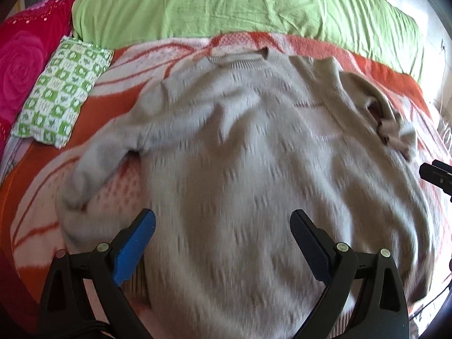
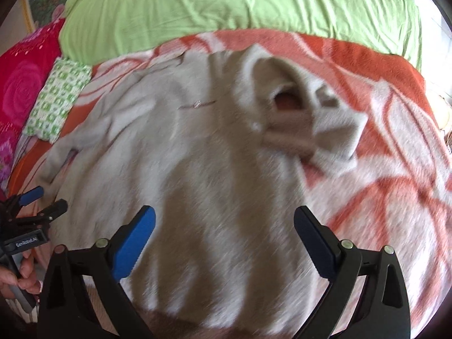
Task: Fold small clothes
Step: 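Move both tools over the spread grey sweater toward its sleeves, then grasp the brown ribbed cuff of a sleeve with the right tool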
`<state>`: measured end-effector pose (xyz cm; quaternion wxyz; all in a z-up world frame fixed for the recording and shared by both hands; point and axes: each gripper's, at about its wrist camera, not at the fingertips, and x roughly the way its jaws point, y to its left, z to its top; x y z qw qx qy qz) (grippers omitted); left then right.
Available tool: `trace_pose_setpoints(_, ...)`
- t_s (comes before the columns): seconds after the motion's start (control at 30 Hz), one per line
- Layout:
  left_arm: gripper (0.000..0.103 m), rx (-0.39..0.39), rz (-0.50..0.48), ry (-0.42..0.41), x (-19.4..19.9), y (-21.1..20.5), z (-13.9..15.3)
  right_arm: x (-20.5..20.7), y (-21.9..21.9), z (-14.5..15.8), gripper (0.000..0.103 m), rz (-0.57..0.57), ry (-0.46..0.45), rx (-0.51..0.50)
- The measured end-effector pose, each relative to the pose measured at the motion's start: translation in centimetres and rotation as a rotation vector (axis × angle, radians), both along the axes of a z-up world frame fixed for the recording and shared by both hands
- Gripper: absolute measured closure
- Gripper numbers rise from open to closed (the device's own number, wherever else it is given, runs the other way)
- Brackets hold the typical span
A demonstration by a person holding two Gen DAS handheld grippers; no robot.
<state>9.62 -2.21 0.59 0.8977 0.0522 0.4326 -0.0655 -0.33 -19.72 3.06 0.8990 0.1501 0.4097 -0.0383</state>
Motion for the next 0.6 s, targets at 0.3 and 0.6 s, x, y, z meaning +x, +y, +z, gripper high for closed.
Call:
trace_pose_setpoints(0.3, 0.006, 0.008, 0.045, 0.025, 10.1, -1.1, -0.1, 7.2, -4.3, -2.7, 0.029, 0.066, 0.039, -0.062)
trace_pose_setpoints(0.6, 0.008, 0.038, 0.062, 0.134, 14.6, -1.1, -4.5, 8.9, -8.0, -3.7, 0.090, 0.078, 0.087, 0.052)
